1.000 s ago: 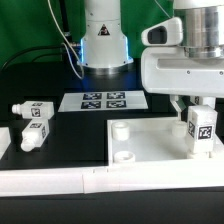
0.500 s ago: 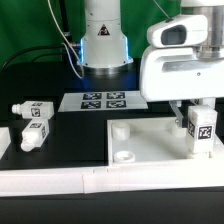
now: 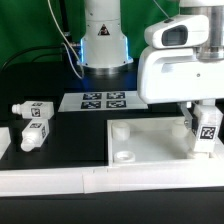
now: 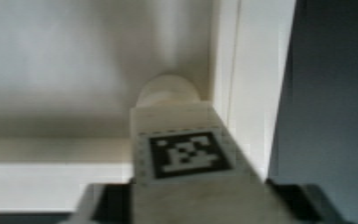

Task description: Assemble one leg

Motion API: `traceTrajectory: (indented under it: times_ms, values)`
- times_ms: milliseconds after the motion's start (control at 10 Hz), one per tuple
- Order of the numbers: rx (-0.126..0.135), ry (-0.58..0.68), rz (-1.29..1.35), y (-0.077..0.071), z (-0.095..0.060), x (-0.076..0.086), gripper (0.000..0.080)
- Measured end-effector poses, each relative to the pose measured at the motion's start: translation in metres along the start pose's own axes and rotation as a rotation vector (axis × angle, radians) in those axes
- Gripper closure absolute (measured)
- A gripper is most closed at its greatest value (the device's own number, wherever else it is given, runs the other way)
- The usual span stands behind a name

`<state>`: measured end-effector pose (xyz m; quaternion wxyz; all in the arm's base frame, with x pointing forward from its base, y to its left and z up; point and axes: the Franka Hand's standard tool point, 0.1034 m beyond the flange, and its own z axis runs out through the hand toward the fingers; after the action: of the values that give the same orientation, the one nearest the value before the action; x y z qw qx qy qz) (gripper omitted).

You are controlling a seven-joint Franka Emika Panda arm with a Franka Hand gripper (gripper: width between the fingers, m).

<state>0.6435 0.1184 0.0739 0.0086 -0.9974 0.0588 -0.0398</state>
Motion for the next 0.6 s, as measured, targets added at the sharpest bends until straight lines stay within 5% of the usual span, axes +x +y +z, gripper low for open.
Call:
traceTrajectory:
  times_ms: [600]
  values:
    - [0.044,0.023,0.829,0.0085,0.0027,0.0015,0.051]
